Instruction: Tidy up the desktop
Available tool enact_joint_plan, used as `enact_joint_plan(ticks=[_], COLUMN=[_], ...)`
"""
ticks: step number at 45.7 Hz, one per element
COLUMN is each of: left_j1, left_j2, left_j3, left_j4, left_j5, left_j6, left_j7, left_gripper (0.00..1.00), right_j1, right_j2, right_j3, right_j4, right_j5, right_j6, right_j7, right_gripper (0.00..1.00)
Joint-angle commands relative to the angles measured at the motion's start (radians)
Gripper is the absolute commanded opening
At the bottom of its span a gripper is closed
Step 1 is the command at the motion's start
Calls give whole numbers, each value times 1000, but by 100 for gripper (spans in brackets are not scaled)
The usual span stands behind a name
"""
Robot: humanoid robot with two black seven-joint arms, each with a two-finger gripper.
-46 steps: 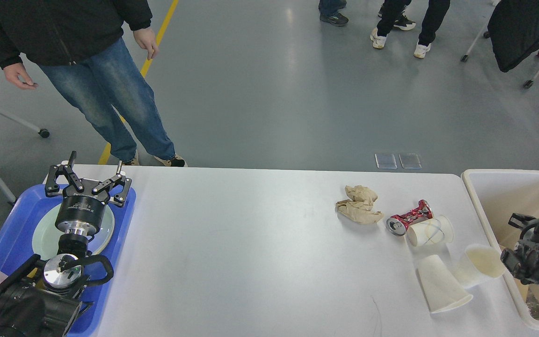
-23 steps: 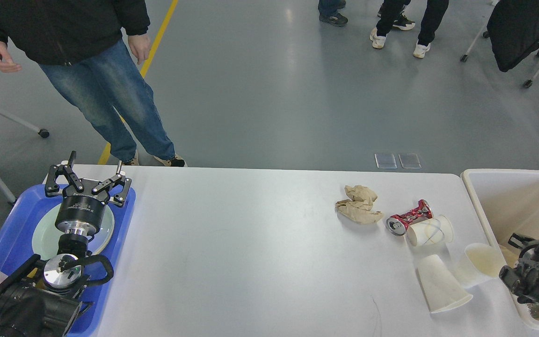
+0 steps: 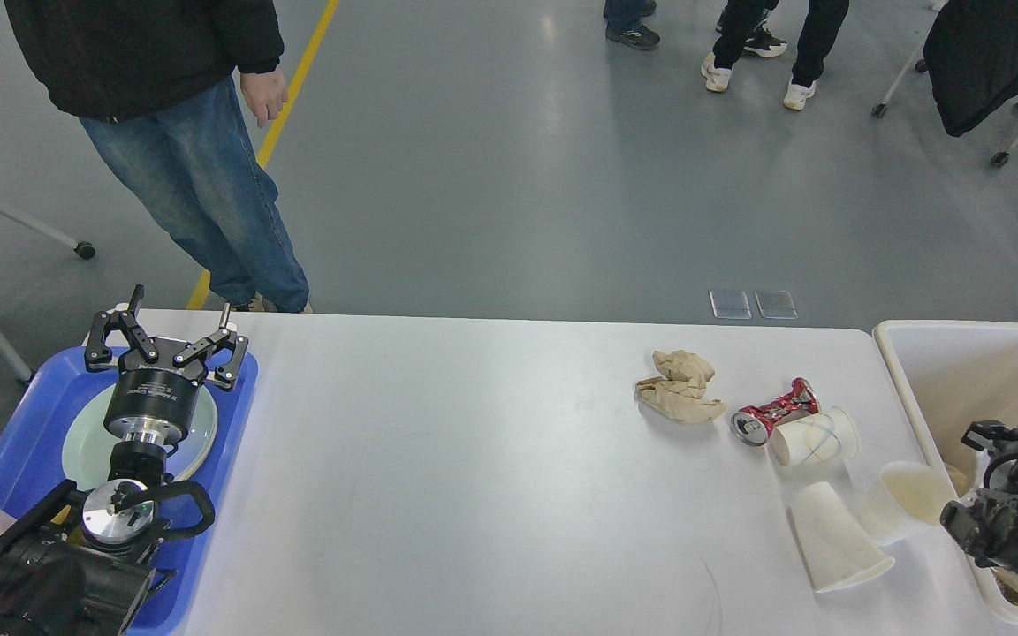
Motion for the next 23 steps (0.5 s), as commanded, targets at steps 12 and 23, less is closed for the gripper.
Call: enact_joint_plan(ticks=[12,23], left_j1=[0,0], left_j2=[0,-1], left_j3=[0,0], left_j4=[-1,-1], left_j5=[1,1], left_j6=[0,-2], left_j7=[0,0], left_gripper=[96,96], right_j1=[111,385], right_j2=[-32,-123], right_j3=[-2,-13], right_j4=[87,377], right_j5=[-3,-20], right_j6=[36,115], right_j7=[5,6], right_gripper=[100,100])
